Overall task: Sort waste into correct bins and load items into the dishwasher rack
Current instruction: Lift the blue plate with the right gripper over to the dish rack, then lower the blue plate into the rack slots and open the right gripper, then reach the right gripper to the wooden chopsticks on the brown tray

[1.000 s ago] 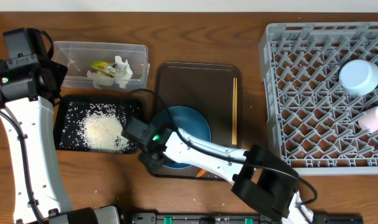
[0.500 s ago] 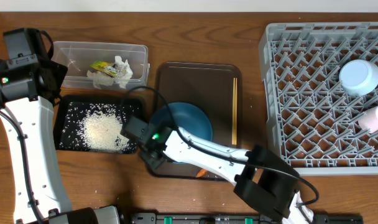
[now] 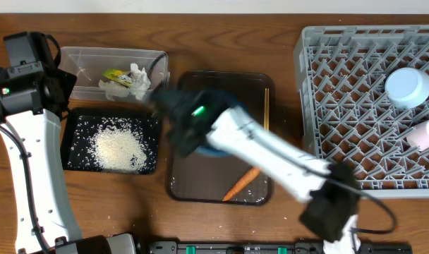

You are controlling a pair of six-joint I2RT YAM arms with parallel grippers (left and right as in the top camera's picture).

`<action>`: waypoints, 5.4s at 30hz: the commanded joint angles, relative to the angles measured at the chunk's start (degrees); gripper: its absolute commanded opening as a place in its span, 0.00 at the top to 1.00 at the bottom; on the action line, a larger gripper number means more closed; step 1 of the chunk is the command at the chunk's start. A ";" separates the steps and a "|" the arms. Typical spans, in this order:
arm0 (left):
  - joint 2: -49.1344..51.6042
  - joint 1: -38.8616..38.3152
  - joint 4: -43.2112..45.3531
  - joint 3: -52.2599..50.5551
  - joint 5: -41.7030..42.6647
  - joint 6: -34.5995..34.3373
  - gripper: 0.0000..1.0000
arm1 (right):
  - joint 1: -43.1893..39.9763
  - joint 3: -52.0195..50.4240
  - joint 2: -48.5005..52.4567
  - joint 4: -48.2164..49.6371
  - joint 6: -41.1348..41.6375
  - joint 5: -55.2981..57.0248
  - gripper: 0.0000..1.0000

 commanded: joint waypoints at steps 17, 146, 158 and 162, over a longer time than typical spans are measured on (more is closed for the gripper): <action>0.20 0.26 -0.07 -0.24 -1.36 0.72 0.01 | -64.70 -1.77 -15.76 1.62 -24.87 -65.51 0.99; 0.20 0.26 -0.07 -0.24 -1.36 0.72 0.01 | -24.96 -28.48 -23.12 16.33 9.22 -4.24 0.01; 0.20 0.26 -0.07 -0.24 -1.36 0.72 0.00 | -21.31 -32.65 -8.68 25.59 15.32 -6.49 0.01; 0.20 0.26 -0.07 -0.24 -1.36 0.72 0.01 | -20.61 -32.65 -4.90 24.04 23.41 2.03 0.01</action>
